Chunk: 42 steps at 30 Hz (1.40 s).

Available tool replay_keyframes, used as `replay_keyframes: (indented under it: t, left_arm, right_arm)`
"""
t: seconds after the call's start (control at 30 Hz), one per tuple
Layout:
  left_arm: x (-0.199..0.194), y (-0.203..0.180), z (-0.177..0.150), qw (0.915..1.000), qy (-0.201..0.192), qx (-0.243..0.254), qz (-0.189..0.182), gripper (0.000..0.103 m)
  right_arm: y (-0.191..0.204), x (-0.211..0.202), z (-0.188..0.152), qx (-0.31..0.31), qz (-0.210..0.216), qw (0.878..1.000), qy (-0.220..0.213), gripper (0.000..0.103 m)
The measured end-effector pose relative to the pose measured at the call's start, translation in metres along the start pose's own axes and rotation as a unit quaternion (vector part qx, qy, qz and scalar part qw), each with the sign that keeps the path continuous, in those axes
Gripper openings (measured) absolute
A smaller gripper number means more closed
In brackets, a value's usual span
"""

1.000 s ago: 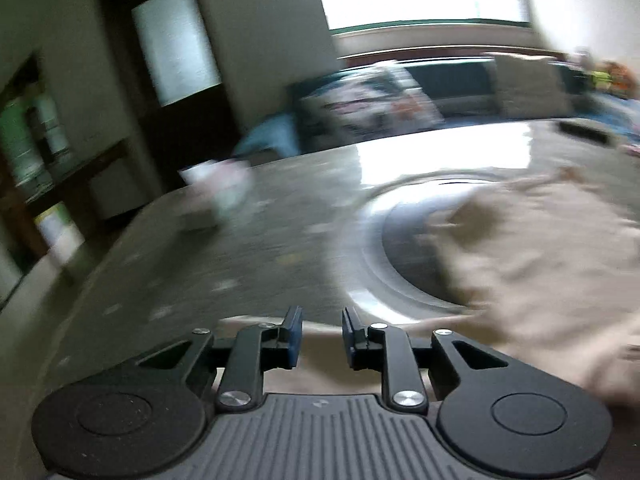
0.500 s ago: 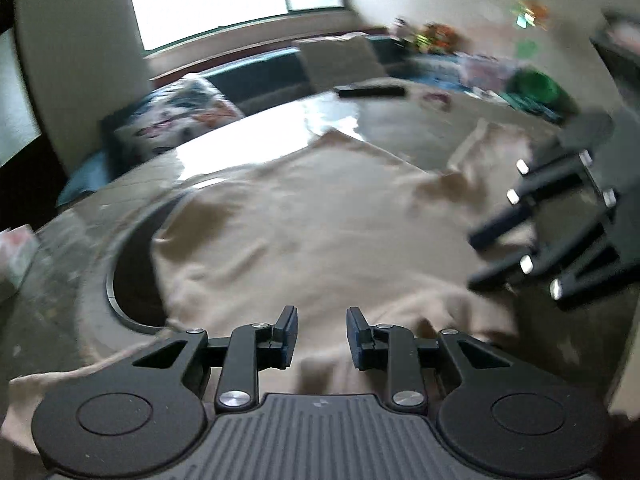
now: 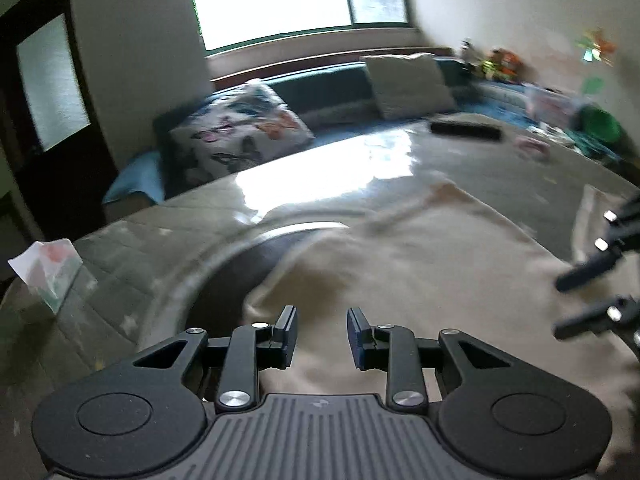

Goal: Fold clothes

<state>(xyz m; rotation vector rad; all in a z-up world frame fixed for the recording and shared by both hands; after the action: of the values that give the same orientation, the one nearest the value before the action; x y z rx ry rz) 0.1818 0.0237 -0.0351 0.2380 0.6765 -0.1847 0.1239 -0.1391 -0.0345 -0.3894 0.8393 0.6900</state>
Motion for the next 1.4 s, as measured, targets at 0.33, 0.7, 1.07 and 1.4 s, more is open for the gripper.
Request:
replay_keyframes:
  t: [0.33,0.7,1.07,1.4]
  left_arm:
    - [0.077,0.028,0.020,0.9998,0.017,-0.006,0.007,0.038]
    - [0.062,0.016,0.017,0.9973,-0.001,-0.008,-0.073,0.006]
    - [0.043,-0.022,-0.003,0.9935,0.006,0.047,-0.103,0.010]
    - [0.028,-0.003,0.015,0.9981,-0.026,0.012,-0.054,0.049]
  right_arm:
    - [-0.032,0.036,0.054,0.006,0.000,1.000,-0.015,0.035]
    - [-0.070,0.060,0.121,0.041,-0.002,0.998,-0.057,0.034]
    - [-0.055,0.119,0.137,0.040,0.029,0.999,-0.019,0.034]
    - [-0.056,0.125,0.106,0.045,0.033,0.998,0.001,0.033]
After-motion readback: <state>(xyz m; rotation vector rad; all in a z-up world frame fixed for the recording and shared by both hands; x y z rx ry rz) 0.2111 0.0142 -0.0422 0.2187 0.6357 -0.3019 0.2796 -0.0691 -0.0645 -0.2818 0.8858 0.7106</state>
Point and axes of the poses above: each gripper's, at about its wrist camera, not at the fingertips, and x roughly the way its jaws point, y to its left, z to its top, the point moved 6 cm from there along x, roughly the way its jaws point, and after that the axes turned 2 degrees about y, right-handed, at the moved point
